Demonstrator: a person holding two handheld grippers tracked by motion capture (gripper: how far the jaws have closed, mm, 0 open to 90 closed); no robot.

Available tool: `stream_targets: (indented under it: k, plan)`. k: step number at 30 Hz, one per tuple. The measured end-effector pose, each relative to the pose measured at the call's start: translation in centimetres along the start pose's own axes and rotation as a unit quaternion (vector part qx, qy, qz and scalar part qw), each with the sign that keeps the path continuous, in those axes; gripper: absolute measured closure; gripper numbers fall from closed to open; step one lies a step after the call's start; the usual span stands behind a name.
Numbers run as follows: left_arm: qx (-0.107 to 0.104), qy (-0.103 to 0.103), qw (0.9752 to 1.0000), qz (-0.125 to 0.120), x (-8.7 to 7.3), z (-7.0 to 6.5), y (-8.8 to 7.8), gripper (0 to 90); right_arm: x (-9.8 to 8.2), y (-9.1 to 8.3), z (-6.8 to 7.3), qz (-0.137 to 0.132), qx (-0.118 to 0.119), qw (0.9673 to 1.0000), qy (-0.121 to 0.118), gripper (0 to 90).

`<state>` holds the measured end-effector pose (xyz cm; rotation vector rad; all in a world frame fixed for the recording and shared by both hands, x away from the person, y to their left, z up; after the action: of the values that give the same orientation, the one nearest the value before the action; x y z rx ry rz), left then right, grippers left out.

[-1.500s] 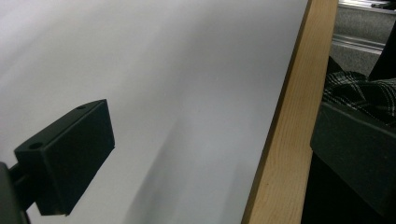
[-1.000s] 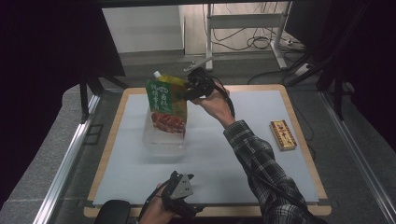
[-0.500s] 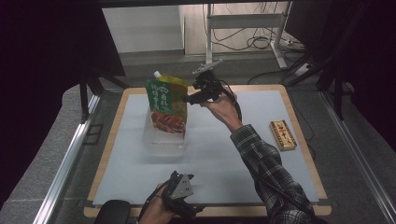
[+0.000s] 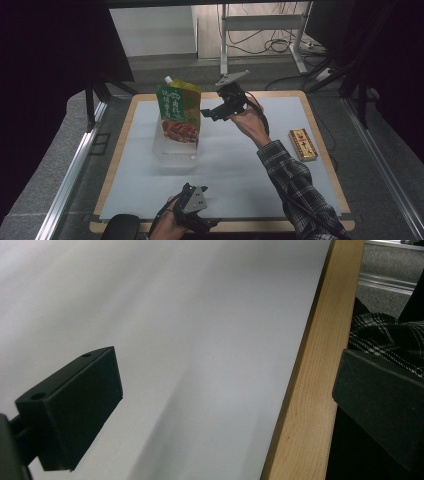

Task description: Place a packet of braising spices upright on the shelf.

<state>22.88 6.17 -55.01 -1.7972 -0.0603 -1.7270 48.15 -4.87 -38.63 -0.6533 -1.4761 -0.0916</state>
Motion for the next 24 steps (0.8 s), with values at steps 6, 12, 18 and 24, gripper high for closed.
stream_targets:
  k: [6, 12, 18, 24]
  plan:
    - [0.002, -0.001, 1.0000, -0.004, 0.1, 0.0, 0.0, 0.0, -0.7, -0.8, 0.4, -0.006, 0.005, 1.0000, 0.001, 0.0]
    - [0.005, -0.001, 1.0000, -0.006, 0.1, 0.0, -0.1, 0.0, -1.4, -1.4, 0.7, 0.003, 0.004, 1.0000, -0.008, 0.0]
    - [0.004, -0.001, 1.0000, -0.006, 0.1, 0.0, 0.0, 0.0, -2.4, -2.1, 1.0, 0.006, 0.012, 0.9999, 0.005, 0.0]
    - [0.004, -0.001, 1.0000, -0.006, 0.0, 0.0, 0.0, 0.0, -3.2, -3.0, 1.4, 0.004, 0.017, 0.9998, 0.014, 0.0]
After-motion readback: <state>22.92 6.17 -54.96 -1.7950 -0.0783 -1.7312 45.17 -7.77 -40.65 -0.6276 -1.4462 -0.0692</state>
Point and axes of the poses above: each handheld gripper's, and its own axes: y roughly forward along the jaws, x roughly out of its top, z roughly to its left, the point moved 3 cm from there along y, roughly forward along the jaws, and after that the axes turned 13 degrees about -z, right-handed, at the moved point
